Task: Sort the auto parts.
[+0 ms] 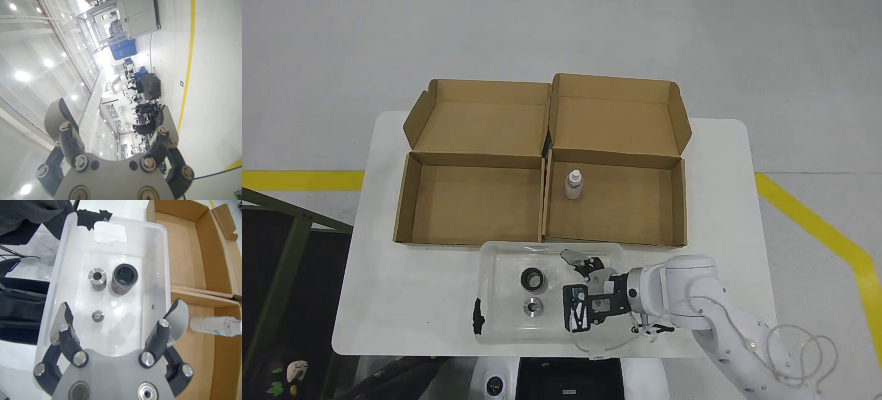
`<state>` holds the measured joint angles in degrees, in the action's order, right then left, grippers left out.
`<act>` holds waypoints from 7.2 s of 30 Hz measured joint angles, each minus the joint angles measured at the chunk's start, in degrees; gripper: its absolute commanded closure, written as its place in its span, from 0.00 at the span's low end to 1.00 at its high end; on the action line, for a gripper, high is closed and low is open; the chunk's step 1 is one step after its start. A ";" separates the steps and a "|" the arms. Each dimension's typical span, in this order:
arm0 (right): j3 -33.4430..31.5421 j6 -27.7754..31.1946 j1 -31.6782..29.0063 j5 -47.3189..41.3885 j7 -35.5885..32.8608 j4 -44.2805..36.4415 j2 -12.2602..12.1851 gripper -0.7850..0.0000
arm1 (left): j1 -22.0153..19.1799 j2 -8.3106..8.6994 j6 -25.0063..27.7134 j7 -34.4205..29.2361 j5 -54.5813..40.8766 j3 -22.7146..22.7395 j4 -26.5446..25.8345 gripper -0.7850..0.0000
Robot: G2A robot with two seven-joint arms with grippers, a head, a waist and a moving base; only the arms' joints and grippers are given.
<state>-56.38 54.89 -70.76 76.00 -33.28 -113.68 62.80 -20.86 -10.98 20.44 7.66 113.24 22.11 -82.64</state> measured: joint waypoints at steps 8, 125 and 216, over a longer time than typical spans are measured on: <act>0.60 0.78 -0.11 0.96 -0.91 0.57 -0.42 0.00 | 0.00 0.00 0.00 0.00 0.00 0.00 0.00 0.00; -9.04 -11.34 4.68 -0.36 13.48 -7.25 -3.01 1.00 | 0.00 0.00 0.00 0.00 0.00 0.00 0.00 0.00; 7.30 -6.53 31.56 -11.67 6.81 40.78 2.28 1.00 | 0.00 0.00 0.00 0.00 0.00 0.00 0.00 0.00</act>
<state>-49.08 48.36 -39.20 64.33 -26.47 -72.89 65.08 -20.86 -10.98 20.44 7.66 113.24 22.11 -82.64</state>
